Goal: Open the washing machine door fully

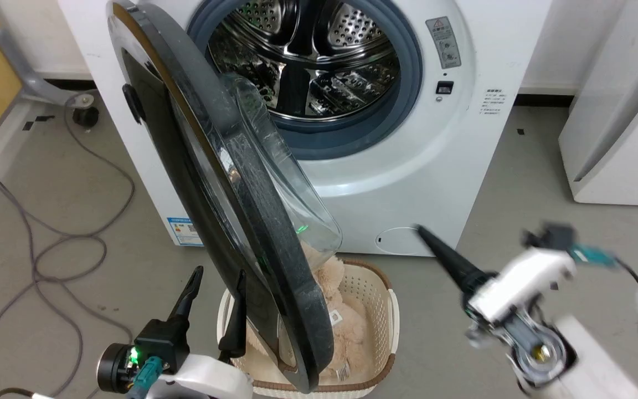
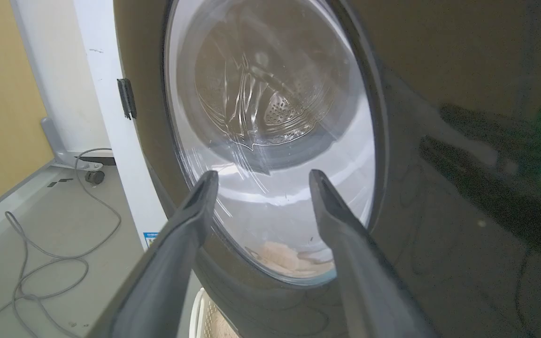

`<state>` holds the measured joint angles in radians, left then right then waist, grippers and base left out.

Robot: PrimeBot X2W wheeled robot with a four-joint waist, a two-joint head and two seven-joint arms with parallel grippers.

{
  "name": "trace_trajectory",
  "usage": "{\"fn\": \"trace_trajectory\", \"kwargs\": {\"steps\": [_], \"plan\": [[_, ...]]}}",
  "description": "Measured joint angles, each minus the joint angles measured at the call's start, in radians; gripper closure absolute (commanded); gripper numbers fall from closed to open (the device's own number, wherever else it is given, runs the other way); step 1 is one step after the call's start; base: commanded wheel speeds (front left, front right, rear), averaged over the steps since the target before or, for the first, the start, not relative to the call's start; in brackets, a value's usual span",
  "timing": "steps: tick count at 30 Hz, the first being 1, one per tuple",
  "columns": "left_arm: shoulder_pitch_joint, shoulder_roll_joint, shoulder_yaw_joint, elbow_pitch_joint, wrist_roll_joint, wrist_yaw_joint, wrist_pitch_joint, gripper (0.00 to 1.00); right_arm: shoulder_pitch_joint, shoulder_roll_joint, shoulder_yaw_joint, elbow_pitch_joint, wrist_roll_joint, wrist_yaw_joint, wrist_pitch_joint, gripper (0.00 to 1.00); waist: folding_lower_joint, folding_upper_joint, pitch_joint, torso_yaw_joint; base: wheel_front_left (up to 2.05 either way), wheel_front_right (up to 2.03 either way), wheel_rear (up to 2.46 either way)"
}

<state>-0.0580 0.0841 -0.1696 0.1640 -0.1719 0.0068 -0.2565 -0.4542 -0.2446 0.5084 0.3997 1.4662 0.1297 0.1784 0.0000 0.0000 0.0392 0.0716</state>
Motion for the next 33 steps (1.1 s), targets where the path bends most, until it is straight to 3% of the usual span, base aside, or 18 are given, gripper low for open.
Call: {"fn": "trace_trajectory", "kwargs": {"steps": [5, 7, 11, 16, 19, 25, 33], "plan": [[0.011, 0.004, -0.001, 0.003, -0.004, 0.0, 0.0, 0.0, 0.141, 0.0, -0.092, 0.092, -0.102, 0.0, -0.282, 0.0, 0.0, 0.0, -0.013, -0.005, 0.0, 0.0, 0.0], [0.017, 0.007, 0.001, 0.006, -0.006, 0.002, 0.0, 0.0, 0.185, -0.01, -0.114, 0.143, -0.196, 0.0, -0.385, 0.0, 0.0, 0.0, -0.016, -0.008, 0.0, 0.0, 0.0], [0.019, 0.015, 0.005, 0.008, -0.007, 0.008, 0.0, 0.0, 0.244, -0.006, -0.245, 0.2, -0.379, 0.0, -0.433, 0.0, 0.0, 0.0, -0.02, -0.018, 0.0, 0.0, 0.0], [0.025, 0.023, 0.011, 0.013, -0.009, 0.012, 0.0, 0.0, 0.327, 0.058, -0.586, 0.051, -0.832, 0.0, -0.436, 0.0, 0.0, 0.0, -0.026, -0.029, 0.0, 0.0, 0.0], [0.029, 0.024, 0.011, 0.018, -0.009, 0.013, 0.0, 0.0, 0.405, 0.149, -0.692, -0.112, -1.075, 0.0, -0.436, 0.0, 0.0, 0.0, -0.031, -0.031, 0.0, 0.0, 0.0], [0.036, 0.031, 0.011, 0.023, -0.016, 0.021, 0.0, 0.0, 0.484, 0.189, -0.694, -0.396, -1.315, 0.0, -0.401, 0.0, 0.0, 0.0, -0.038, -0.033, 0.0, 0.0, 0.0], [0.035, 0.042, 0.011, 0.022, -0.016, 0.026, 0.0, 0.0, 0.554, 0.19, -0.558, -0.568, -1.389, 0.0, -0.282, 0.0, 0.0, 0.0, -0.016, -0.03, 0.0, 0.0, 0.0]]}}
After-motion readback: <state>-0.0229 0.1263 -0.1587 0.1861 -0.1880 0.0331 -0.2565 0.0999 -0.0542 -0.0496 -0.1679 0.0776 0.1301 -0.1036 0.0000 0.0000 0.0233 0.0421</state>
